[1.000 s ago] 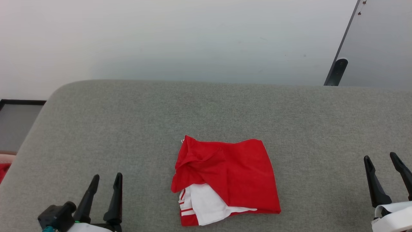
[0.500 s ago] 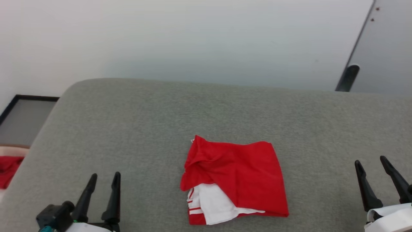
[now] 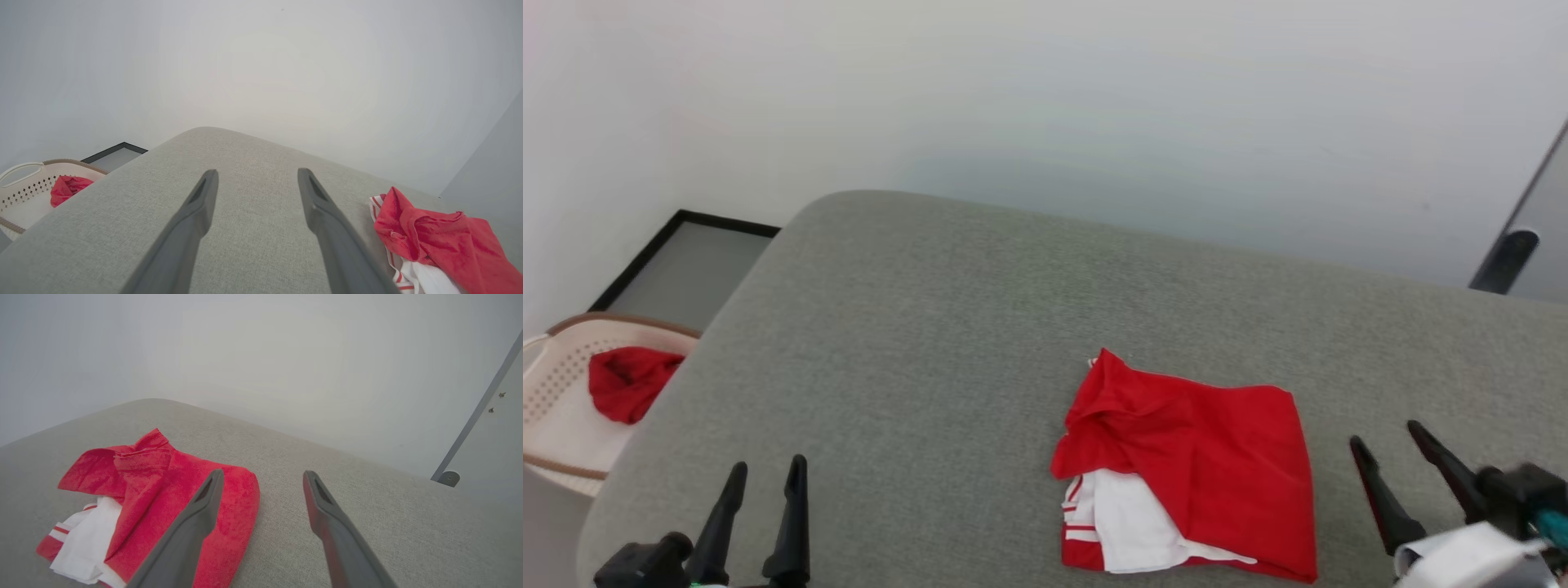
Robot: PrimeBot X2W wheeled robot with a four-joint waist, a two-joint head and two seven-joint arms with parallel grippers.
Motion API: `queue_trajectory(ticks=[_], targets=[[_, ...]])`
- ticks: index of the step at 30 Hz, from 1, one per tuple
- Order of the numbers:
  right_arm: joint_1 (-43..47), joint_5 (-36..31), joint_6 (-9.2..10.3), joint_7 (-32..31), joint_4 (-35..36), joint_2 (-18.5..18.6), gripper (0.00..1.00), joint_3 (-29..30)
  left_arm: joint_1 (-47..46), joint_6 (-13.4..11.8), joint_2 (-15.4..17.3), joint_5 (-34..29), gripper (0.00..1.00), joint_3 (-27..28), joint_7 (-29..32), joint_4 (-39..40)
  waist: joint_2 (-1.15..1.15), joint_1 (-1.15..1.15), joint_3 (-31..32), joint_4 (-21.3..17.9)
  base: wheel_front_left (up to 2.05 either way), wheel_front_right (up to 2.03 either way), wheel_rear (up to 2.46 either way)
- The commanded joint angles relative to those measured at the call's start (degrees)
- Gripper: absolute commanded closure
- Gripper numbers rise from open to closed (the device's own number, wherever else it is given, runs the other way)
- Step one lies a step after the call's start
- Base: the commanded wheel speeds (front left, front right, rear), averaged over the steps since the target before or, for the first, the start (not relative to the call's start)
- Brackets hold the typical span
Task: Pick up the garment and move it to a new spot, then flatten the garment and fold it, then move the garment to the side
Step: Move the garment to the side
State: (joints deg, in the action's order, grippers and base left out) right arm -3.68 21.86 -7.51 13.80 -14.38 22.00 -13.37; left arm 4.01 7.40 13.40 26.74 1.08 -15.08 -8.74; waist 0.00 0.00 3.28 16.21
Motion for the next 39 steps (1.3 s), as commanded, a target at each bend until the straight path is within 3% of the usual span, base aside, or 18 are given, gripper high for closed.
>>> queue_trajectory(ticks=[1, 11, 17, 33, 34, 35, 39], targets=[[-2.37, 1.83, 0.04, -3.08, -0.56, 0.74, 0.00, -2.12, 0.86, 0.16, -0.03, -0.38, 0.00, -0.06, -0.05, 0.06, 0.00, 0.00, 0.82, 1.64, 0.00, 0.00, 0.00], [-11.87, 11.94, 0.05, -30.21, -2.17, 6.42, 0.00, -8.94, -0.40, 0.16, -1.40, 0.59, 0.00, -2.24, -0.05, -0.24, 0.00, 0.00, -1.38, 4.14, 0.00, 0.00, 0.00], [-14.29, 14.59, 0.05, -41.16, -2.73, 7.91, 0.00, -9.77, -2.00, 0.15, -2.44, 1.08, 0.00, -3.91, -0.05, -0.61, 0.00, 0.00, -4.01, 5.94, 0.00, 0.00, 0.00], [-15.85, 17.54, 0.05, -58.06, -7.87, 5.84, 0.00, -11.74, -6.41, 0.16, -5.13, 1.37, 0.00, -6.91, -0.05, -2.38, 0.00, 0.00, -9.23, 8.88, 0.00, 0.00, 0.00], [-16.18, 17.64, 0.05, -58.34, -7.55, 5.78, 0.57, -12.36, -6.46, 0.15, -5.11, 1.40, 0.00, -7.00, -0.05, -2.45, 0.00, 0.00, -9.35, 8.88, 0.00, 0.00, 0.00], [-16.50, 17.91, 0.05, -58.47, -7.48, 5.76, 1.00, -12.45, -6.51, 0.16, -5.13, 1.40, 0.00, -7.06, -0.05, -2.55, 0.00, 0.00, -9.45, 8.85, 0.00, 0.00, 0.00], [-17.79, 18.76, 0.06, -58.62, -6.55, 7.15, 1.00, -13.22, -7.15, 0.16, -5.22, 1.70, 0.00, -7.14, -0.05, -2.77, 0.00, 0.00, -9.68, 8.60, 0.00, 0.00, 0.00]])
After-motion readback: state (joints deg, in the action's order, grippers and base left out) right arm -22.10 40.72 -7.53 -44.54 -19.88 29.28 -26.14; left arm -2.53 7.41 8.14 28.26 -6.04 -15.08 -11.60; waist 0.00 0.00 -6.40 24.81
